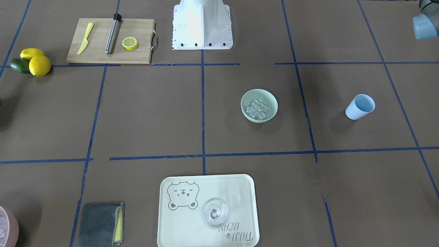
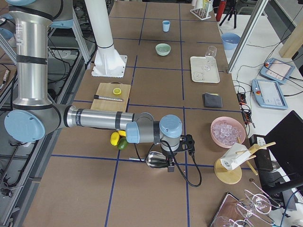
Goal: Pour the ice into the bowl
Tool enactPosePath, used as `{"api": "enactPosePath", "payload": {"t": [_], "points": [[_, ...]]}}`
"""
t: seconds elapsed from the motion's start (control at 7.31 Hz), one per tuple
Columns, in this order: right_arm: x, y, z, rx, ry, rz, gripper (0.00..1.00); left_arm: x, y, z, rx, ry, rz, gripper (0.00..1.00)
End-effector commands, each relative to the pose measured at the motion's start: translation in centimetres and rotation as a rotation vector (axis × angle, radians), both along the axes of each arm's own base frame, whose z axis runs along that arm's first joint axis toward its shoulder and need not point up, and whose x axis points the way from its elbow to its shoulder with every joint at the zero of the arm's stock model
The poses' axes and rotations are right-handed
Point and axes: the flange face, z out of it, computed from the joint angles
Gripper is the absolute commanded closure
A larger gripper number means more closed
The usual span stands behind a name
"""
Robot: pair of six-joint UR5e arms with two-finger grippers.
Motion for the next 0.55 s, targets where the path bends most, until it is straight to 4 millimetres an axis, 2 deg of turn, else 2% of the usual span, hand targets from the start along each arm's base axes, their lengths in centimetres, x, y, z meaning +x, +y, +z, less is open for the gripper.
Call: {"api": "enactPosePath", "payload": {"t": [0.0,0.14,0.27,0.41], "points": [[0.1,-0.2,-0.2,0.003,-0.005,0.003,0.00,-3.4,0.4,3.2,-0.226,-0.055,0.052,0.00],[0.1,-0.7,-0.9,0.013,-0.005,0.006,0.00,-6.6,-0.5,2.5,-0.312,-0.017,0.061,0.00],[0.1,-1.0,-2.9,0.050,-0.008,0.010,0.00,-5.8,0.4,4.2,-0.488,0.125,0.127,0.00],[0.1,-0.9,-5.6,0.102,-0.006,0.014,0.00,-5.4,1.9,4.7,-0.565,0.203,0.150,0.00]]}}
